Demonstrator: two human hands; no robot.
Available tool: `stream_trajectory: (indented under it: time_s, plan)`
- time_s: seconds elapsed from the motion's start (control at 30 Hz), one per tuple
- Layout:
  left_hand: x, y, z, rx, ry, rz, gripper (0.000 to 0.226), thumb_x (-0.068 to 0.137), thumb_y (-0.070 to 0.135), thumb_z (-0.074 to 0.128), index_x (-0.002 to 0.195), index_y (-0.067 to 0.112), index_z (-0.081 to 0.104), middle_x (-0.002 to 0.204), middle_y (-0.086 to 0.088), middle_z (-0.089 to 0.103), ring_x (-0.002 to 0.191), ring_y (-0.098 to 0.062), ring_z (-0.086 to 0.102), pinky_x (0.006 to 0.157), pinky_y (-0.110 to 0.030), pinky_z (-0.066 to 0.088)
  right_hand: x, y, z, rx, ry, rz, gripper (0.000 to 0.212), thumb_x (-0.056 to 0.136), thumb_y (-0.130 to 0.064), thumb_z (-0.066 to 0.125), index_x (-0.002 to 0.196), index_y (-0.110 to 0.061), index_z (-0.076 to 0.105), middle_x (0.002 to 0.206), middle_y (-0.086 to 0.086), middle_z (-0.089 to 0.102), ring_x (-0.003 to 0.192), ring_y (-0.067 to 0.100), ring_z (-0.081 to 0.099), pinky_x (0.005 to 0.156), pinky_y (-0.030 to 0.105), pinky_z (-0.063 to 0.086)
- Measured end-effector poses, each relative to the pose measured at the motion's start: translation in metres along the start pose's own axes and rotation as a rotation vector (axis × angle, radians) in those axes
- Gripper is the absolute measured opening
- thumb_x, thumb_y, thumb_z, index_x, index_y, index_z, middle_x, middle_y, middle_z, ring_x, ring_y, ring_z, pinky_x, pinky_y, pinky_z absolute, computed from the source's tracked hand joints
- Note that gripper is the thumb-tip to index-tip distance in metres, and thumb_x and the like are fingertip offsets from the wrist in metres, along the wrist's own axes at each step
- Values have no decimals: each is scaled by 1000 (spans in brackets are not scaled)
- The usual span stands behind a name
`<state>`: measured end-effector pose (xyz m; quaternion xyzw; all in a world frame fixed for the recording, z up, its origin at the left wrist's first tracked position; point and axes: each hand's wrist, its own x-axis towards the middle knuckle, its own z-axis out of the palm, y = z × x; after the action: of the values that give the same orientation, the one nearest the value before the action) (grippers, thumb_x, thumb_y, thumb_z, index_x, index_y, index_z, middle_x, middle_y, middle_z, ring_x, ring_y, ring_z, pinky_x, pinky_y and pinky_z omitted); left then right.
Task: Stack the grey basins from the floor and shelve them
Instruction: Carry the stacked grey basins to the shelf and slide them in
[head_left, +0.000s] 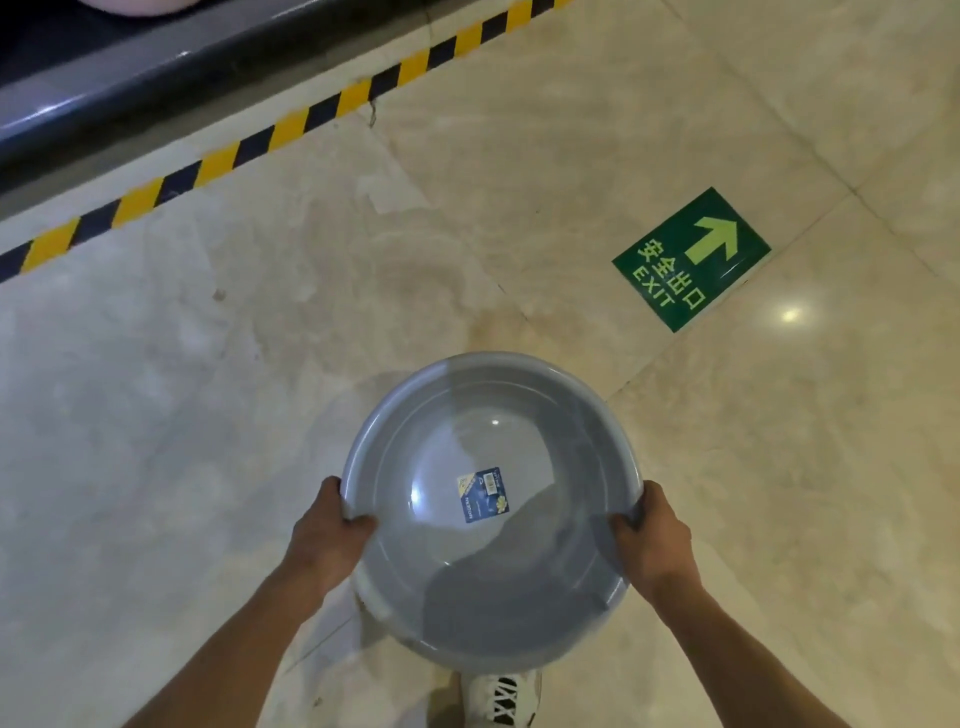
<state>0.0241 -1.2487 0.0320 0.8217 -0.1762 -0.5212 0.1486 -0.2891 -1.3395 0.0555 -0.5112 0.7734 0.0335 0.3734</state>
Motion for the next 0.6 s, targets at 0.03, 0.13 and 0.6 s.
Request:
stream_trajectory:
  time_s: [0.03,0.13,0.6]
  plan:
    - [4,-3,5,20,8,-6,25,87,10,63,108,13,52,96,-13,64,90,-36,65,79,-50,59,6,2,4,-4,-15,5,20,88,-14,55,106,-14,47,84,5,57,64,21,49,48,23,34]
    - [14,-10,15,73,38,-28,27,86,9,65,109,9,52,96,-17,64,90,-40,64,73,-45,58,17,6,16,-1,-55,21,17,89,-12,52,105,-14,45,85,6,57,67,24,51,50,29,35]
    - [11,-20,23,-280,-74,-226,66,60,21,72,122,11,51,112,-23,63,96,-42,67,80,-64,57,28,19,27,266,-350,232,65,68,-8,77,127,-7,50,114,20,64,100,42,64,83,56,57]
